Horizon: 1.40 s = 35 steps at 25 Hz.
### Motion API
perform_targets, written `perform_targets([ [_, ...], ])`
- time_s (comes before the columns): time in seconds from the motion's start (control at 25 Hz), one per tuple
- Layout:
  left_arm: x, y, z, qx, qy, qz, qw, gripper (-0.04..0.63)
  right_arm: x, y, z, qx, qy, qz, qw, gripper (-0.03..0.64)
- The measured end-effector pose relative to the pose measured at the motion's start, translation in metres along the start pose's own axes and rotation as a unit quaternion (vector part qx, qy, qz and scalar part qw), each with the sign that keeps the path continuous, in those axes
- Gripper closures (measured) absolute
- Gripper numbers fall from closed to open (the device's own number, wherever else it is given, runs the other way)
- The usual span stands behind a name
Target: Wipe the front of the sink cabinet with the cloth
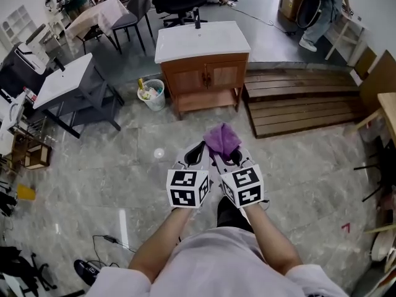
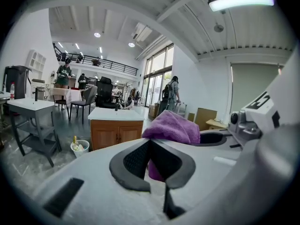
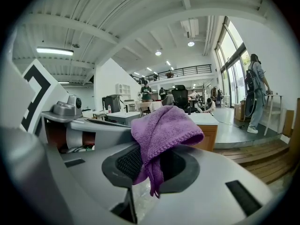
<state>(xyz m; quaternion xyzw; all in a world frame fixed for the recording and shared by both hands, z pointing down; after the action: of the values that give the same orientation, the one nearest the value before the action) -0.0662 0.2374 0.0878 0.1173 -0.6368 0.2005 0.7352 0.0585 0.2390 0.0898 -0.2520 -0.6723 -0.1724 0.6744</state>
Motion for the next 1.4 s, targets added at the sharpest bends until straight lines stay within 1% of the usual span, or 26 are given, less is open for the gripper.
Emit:
perform_targets([
  [0.32, -0.006, -0.085, 0.01, -0.01, 0.004, 0.015, 0.9998, 0.589, -0.006, -0.053, -0.073, -0.007, -0.002, 0.012, 1.0, 0.54],
  [0.64, -0.031, -0.157, 0.017, -0.022, -0.016, 0.018, 0.9995, 0.589, -0.027, -0.099, -0.137, -0.019, -0.003, 0.0, 1.0, 0.541],
  [0.8, -0.035, -0.189, 0.019, -0.029, -0.016, 0.018, 0.9993, 0.589, -0.03, -0.118, -0.163, -0.029, -0.001, 0.0, 1.0, 0.54],
  [0.96, -0.036, -0.213, 0.022, -0.033, -0.017, 0.015, 0.9992, 0.589, -0.03, -0.134, -0.182, -0.036, 0.002, 0.003, 0.999, 0.54],
  [1.12, -0.035, -0.229, 0.03, -0.047, -0.014, 0.016, 0.9987, 0.589, -0.031, -0.151, -0.195, -0.047, 0.006, 0.004, 0.999, 0.54],
  [1.4, -0.034, -0.24, 0.047, -0.07, -0.009, 0.014, 0.9974, 0.589, -0.031, -0.176, -0.198, -0.072, 0.013, 0.006, 0.997, 0.54],
])
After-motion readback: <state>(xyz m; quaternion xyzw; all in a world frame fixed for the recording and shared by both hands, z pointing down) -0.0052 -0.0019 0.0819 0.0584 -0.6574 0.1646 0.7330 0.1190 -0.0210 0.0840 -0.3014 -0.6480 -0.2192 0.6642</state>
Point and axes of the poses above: the fingertips, and each gripper's own axes: y backward along the fingers, z to its left, x out of its underside, the point moved 9 cm from there along y, backward along the fingers, and after that the axes turned 12 degrees about -z, right-handed, at the moved point
